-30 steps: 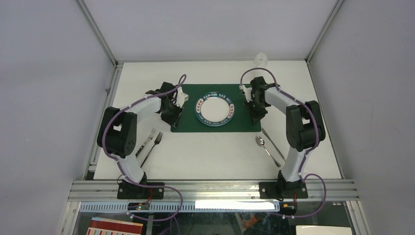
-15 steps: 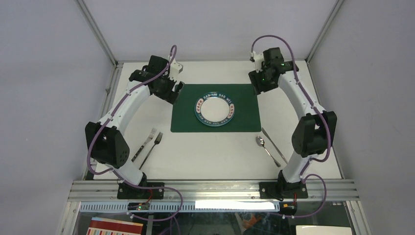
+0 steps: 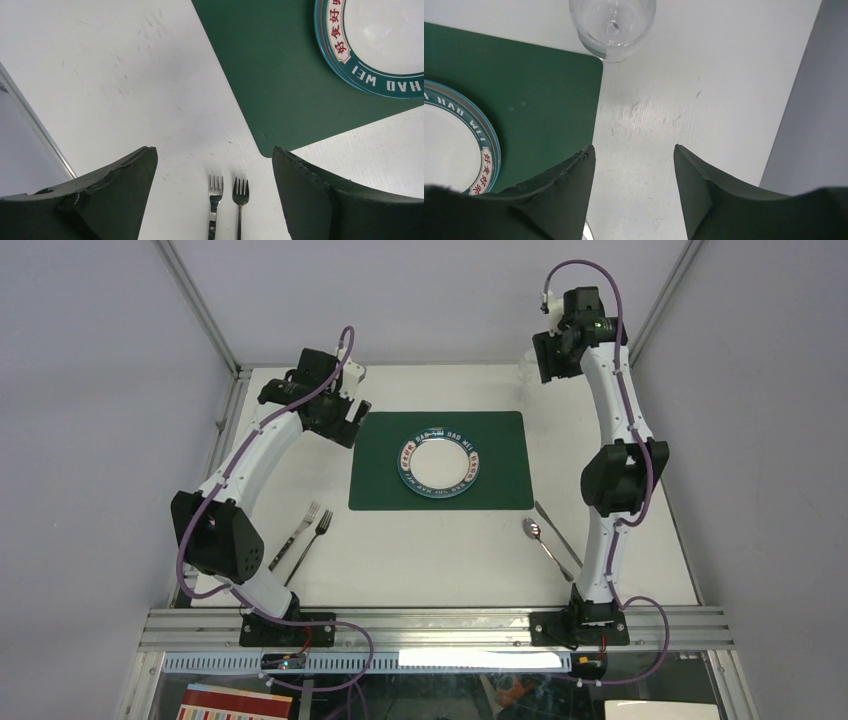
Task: Set the dinner table for one person
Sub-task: Pick up the cup at the center of the board.
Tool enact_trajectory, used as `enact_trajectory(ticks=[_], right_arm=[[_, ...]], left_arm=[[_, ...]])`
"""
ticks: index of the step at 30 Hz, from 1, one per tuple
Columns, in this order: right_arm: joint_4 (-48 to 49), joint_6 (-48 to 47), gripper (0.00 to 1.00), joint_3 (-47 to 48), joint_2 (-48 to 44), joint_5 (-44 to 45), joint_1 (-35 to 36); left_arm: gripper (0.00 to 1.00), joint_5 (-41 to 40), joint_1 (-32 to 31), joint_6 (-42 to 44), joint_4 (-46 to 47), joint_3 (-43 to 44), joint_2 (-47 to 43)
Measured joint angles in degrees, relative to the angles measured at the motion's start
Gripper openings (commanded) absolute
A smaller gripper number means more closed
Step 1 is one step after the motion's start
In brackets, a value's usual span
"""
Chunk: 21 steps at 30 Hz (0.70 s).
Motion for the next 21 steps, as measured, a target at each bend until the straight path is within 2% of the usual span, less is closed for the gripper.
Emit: enact_trajectory(ticks=[3, 12, 21], right_arm=[[1.84, 0.02, 0.61, -3.56, -0.39, -0.31, 0.07], [16.37, 2.34, 0.59, -19.98, -7.45, -0.87, -0.33], [28.57, 4.02, 0.61, -22.23, -12.41, 0.07, -1.07]], left_arm=[[0.88, -0.02, 0.0, -0.07, 0.5, -1.31, -0.66], [0.88, 0.0, 0.0, -0.44, 0.48, -5.33, -3.45], [0.88, 0.07, 0.0, -0.96, 0.92, -5.35, -3.54]])
